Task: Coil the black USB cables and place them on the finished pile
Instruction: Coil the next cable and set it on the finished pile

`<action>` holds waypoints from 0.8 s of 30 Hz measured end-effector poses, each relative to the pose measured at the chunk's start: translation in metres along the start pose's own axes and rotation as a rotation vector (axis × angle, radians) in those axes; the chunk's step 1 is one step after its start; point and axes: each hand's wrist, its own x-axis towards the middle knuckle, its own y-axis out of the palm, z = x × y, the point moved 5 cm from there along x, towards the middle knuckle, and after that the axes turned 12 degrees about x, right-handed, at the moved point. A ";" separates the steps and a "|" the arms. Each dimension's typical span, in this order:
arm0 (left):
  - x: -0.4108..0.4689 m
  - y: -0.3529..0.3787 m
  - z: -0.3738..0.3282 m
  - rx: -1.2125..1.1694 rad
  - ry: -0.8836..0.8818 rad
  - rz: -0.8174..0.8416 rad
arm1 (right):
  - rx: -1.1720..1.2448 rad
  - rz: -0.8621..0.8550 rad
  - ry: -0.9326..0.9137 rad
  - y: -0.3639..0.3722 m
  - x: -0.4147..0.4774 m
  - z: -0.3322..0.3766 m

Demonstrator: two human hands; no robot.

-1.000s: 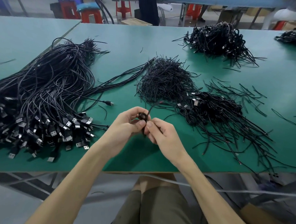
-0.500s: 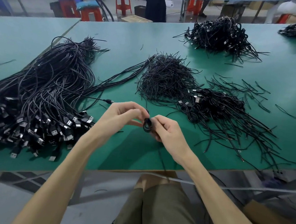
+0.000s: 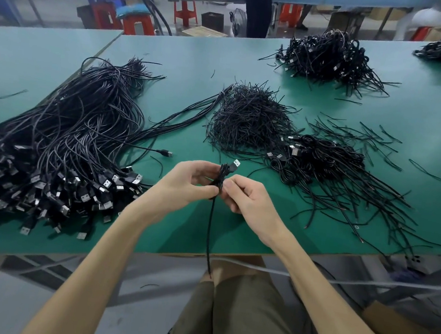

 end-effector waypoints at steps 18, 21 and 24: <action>-0.004 0.001 -0.002 -0.272 0.035 -0.092 | -0.016 0.053 -0.011 0.005 0.000 0.007; -0.004 0.004 0.000 -0.204 0.032 -0.127 | 0.002 0.051 0.007 0.005 0.000 0.004; -0.002 0.006 0.004 -0.257 -0.004 -0.131 | -0.005 0.038 0.016 0.005 0.001 0.003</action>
